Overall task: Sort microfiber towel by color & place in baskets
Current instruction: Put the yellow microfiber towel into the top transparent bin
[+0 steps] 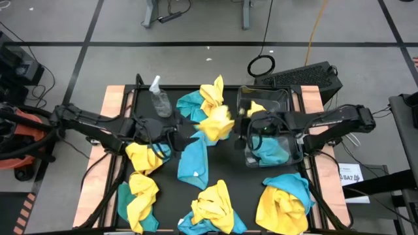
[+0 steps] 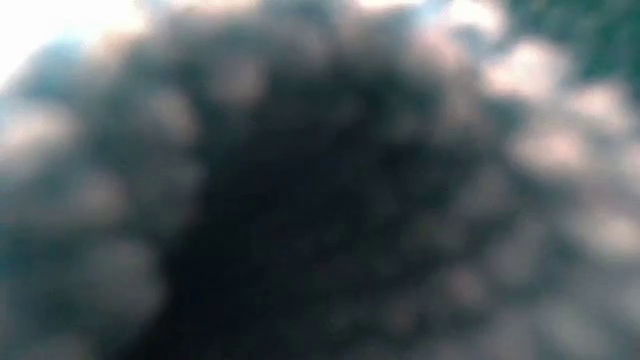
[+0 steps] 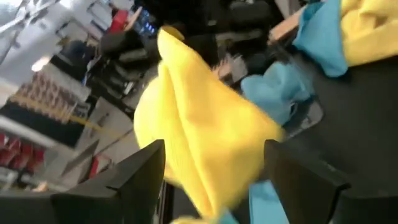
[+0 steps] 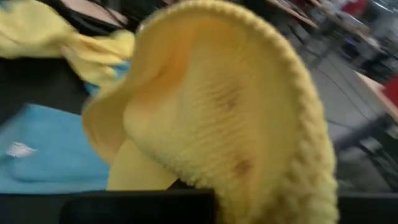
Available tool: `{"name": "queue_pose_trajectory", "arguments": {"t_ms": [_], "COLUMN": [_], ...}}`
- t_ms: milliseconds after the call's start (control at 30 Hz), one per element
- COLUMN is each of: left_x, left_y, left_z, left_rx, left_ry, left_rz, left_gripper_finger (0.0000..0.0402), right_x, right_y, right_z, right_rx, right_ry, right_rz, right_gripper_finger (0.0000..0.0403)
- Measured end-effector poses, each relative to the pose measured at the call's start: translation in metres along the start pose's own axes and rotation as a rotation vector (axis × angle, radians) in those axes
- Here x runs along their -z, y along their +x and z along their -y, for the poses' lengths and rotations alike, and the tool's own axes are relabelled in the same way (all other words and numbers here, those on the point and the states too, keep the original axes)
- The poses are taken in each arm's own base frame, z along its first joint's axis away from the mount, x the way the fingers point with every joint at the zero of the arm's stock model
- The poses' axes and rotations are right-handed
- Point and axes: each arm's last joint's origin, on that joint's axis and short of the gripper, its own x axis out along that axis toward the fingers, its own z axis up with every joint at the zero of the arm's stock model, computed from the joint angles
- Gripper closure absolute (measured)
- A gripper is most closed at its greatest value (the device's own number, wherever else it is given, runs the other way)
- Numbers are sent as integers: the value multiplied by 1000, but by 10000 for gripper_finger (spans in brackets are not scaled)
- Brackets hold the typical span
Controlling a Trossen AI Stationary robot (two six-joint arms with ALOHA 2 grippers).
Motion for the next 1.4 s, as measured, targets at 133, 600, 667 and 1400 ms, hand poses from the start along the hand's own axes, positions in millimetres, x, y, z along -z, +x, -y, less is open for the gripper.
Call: {"name": "queue_pose_trajectory", "arguments": {"t_ms": [133,600,667,1400], "left_x": [9,37,41,48], "left_y": [-12,-23,-23,-21], "left_z": [-3,11,14,20], "left_rx": [16,122,129,140], "left_ry": [-51,-173,-173,-255], "left_rz": [-81,-338,-355,-385], "left_gripper_finger": [122,121,121,121], "right_x": [11,67,74,131], "right_y": [-11,-18,-18,13], "right_z": [23,91,98,121], "right_rx": [117,369,389,397], "right_ry": [20,236,266,408], "right_rz": [-103,-488,-531,-881], "right_gripper_finger": [402,403,403,402]}}
